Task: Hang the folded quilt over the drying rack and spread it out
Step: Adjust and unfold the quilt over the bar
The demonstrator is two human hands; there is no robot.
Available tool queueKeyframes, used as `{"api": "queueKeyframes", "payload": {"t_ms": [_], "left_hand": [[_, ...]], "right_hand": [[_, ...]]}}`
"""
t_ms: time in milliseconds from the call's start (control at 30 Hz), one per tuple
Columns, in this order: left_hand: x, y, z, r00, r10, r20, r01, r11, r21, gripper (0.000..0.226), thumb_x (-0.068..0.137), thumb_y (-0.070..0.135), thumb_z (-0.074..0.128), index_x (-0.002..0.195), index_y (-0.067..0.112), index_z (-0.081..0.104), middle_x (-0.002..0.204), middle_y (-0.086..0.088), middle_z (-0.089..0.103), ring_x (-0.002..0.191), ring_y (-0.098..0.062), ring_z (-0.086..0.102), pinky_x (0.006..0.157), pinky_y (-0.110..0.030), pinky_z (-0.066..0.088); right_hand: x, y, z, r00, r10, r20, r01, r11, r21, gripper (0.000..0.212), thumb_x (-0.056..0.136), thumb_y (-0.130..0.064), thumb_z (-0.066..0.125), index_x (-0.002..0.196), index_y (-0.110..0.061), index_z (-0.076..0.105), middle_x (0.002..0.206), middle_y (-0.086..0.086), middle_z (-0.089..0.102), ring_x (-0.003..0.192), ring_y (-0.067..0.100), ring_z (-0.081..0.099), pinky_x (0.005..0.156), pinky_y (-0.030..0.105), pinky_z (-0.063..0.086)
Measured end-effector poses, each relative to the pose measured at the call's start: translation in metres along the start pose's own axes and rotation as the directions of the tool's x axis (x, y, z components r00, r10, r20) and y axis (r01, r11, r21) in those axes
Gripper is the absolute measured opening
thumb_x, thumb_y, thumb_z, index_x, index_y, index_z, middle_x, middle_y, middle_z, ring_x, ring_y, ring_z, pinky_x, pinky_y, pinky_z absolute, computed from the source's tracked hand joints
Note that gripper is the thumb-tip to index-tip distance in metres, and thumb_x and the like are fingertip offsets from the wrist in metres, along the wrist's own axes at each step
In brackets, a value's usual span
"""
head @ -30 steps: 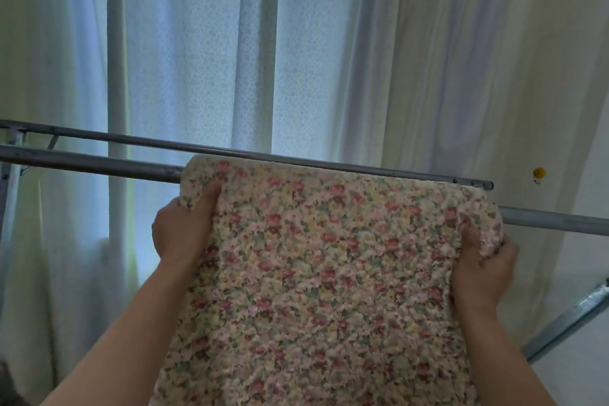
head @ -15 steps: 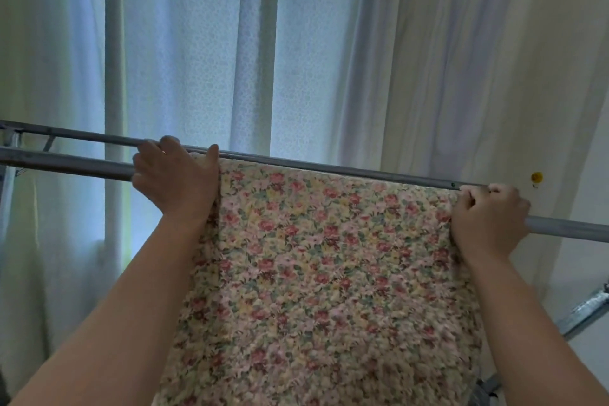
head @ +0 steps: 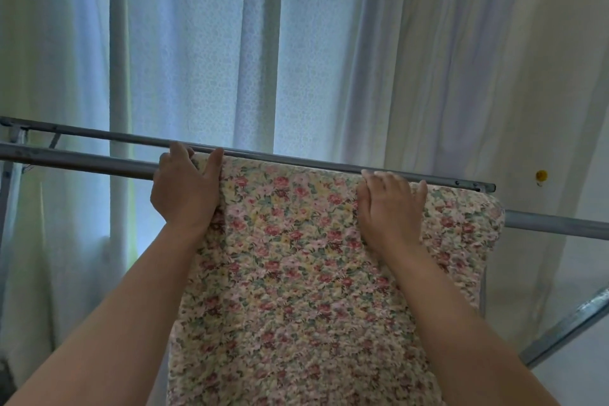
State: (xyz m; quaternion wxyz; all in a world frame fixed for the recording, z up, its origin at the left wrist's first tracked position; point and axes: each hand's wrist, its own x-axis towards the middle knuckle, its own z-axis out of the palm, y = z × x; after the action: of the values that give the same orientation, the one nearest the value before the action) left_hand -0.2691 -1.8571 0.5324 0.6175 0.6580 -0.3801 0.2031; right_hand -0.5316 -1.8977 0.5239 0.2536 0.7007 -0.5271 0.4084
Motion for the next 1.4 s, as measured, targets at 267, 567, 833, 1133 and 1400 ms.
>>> {"api": "queueKeyframes", "payload": {"t_ms": [267, 567, 833, 1133, 1400], "left_hand": [[-0.017, -0.011, -0.013, 0.995, -0.016, 0.101, 0.025, 0.995, -0.092, 0.051, 0.089, 0.041, 0.051, 0.128, 0.007, 0.049, 0.120, -0.017, 0.054, 0.110, -0.033, 0.051, 0.092, -0.042, 0.039], [-0.046, -0.041, -0.037, 0.931, -0.165, 0.327, 0.253, 0.935, -0.247, 0.029, 0.079, 0.045, 0.064, 0.094, 0.022, 0.054, 0.092, 0.002, 0.062, 0.079, -0.018, 0.058, 0.071, -0.032, 0.045], [-0.033, -0.012, -0.048, 0.612, -0.181, 0.770, 0.587, 0.757, -0.288, 0.023, 0.082, 0.030, 0.064, 0.098, 0.014, 0.062, 0.090, -0.004, 0.068, 0.078, -0.020, 0.065, 0.061, -0.028, 0.053], [-0.031, 0.009, -0.038, 0.332, -0.221, 0.917, 0.920, 0.291, -0.262, 0.017, 0.083, -0.017, 0.046, 0.087, -0.005, 0.057, 0.077, -0.016, 0.062, 0.050, -0.020, 0.066, 0.041, -0.021, 0.054], [-0.056, 0.003, -0.015, 0.319, -0.247, 0.915, 0.816, 0.562, -0.132, 0.026, 0.068, 0.027, 0.079, 0.085, 0.017, 0.062, 0.073, 0.007, 0.069, 0.072, -0.010, 0.059, 0.054, -0.024, 0.041]], "right_hand": [[0.001, -0.049, 0.006, 0.994, -0.097, 0.044, 0.098, 0.995, -0.019, 0.057, 0.095, -0.048, 0.020, 0.131, -0.012, 0.045, 0.128, 0.012, 0.054, 0.121, 0.030, 0.043, 0.105, 0.059, 0.016], [-0.001, -0.091, 0.014, 0.990, -0.135, 0.035, 0.136, 0.991, -0.005, 0.053, 0.094, -0.047, 0.031, 0.133, -0.012, 0.042, 0.132, 0.015, 0.049, 0.125, 0.031, 0.039, 0.104, 0.061, 0.013], [-0.007, -0.104, 0.016, 0.994, -0.104, -0.016, 0.105, 0.992, 0.074, 0.047, 0.094, -0.038, 0.039, 0.136, -0.016, 0.041, 0.138, 0.015, 0.045, 0.131, 0.030, 0.033, 0.108, 0.054, 0.005], [-0.015, -0.090, 0.004, 0.990, -0.132, -0.046, 0.139, 0.948, 0.285, 0.040, 0.087, -0.022, 0.057, 0.124, -0.009, 0.054, 0.133, 0.011, 0.051, 0.129, 0.024, 0.038, 0.112, 0.049, 0.012], [-0.017, -0.077, -0.007, 0.982, -0.191, 0.000, 0.176, 0.906, 0.386, 0.040, 0.088, -0.022, 0.056, 0.126, -0.010, 0.053, 0.135, 0.011, 0.050, 0.129, 0.024, 0.037, 0.111, 0.049, 0.020]]}}
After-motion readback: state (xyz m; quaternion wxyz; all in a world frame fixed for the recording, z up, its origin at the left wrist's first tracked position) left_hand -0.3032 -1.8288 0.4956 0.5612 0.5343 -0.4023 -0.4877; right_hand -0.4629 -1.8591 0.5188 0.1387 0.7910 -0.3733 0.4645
